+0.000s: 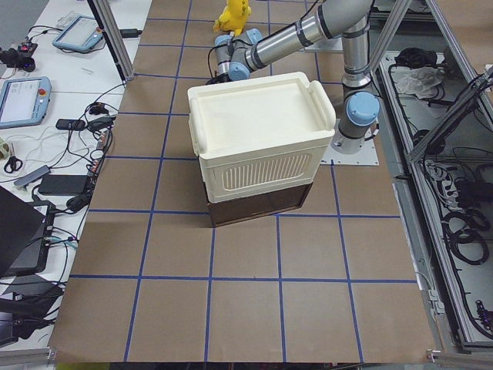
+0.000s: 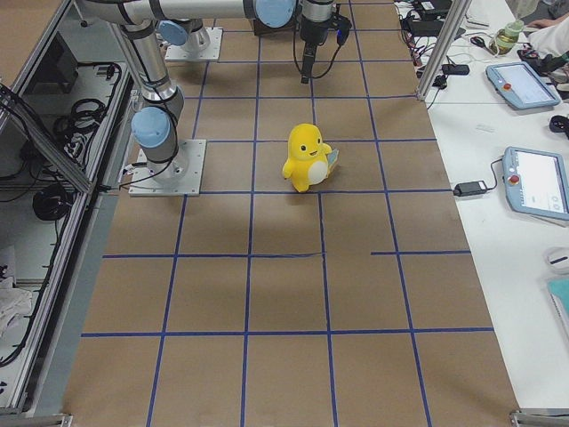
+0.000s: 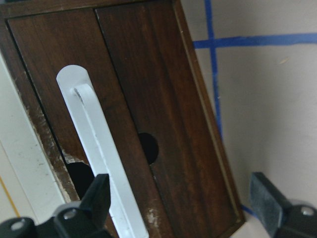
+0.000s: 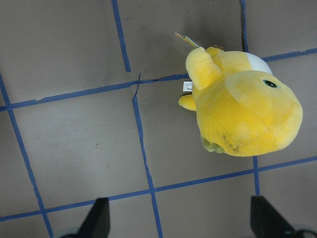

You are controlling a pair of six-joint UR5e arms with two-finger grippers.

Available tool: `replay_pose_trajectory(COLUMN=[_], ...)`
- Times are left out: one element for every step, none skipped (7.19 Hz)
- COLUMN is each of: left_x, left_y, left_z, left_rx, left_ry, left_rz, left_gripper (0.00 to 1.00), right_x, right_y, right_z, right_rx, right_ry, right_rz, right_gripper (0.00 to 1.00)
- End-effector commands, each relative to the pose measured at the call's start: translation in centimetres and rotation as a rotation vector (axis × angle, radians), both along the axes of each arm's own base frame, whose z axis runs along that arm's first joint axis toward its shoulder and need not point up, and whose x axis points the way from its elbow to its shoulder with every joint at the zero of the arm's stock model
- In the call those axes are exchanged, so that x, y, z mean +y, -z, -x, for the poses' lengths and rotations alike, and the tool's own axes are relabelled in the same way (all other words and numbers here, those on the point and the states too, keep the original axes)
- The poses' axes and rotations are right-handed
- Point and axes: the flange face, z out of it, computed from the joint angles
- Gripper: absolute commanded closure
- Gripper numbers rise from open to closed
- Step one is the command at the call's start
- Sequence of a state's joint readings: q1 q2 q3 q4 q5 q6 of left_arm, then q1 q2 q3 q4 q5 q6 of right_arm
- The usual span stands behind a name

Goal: Pull drawer sideways
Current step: 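Move the left gripper down to the white drawer handle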

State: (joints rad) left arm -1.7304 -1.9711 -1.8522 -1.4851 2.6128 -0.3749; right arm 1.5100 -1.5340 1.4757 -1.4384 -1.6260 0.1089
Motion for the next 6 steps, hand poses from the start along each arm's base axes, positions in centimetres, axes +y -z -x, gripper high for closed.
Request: replay_pose_trajectory(left_x=[-0.2, -0.1, -0.3, -0.4, -0.6, -0.7], left_y=[1.0, 1.5, 2.0, 2.1, 1.9, 2.1], left_z=[-3.5, -5.3, -5.4, -5.4, -5.5, -5.6], left_rx=[-0.08, -0.086, -0.113, -0.114, -0.115, -0.135], left_ry=[-0.013, -0.053, -0.045, -0.044, -0.044, -0.045], left_rz=[-0.042, -0.043, -0.035, -0.036, -0.032, -0.009], left_gripper=[0.0, 0.0, 0.0, 0.13, 0.14, 0.17], right_x=[0.0, 0.0, 0.0, 0.0, 0.0, 0.0], right_y=[0.0, 0.0, 0.0, 0.0, 0.0, 0.0], right_z=[0.0, 0.0, 0.0, 0.0, 0.0, 0.0], right_rx=[0.0, 0.0, 0.0, 0.0, 0.0, 0.0], right_ry=[-0.001, -0.001, -0.001, -0.001, -0.001, -0.001], right_rz=[-0.001, 0.0, 0.0, 0.0, 0.0, 0.0], right_gripper=[0.0, 0.0, 0.0, 0.0, 0.0, 0.0])
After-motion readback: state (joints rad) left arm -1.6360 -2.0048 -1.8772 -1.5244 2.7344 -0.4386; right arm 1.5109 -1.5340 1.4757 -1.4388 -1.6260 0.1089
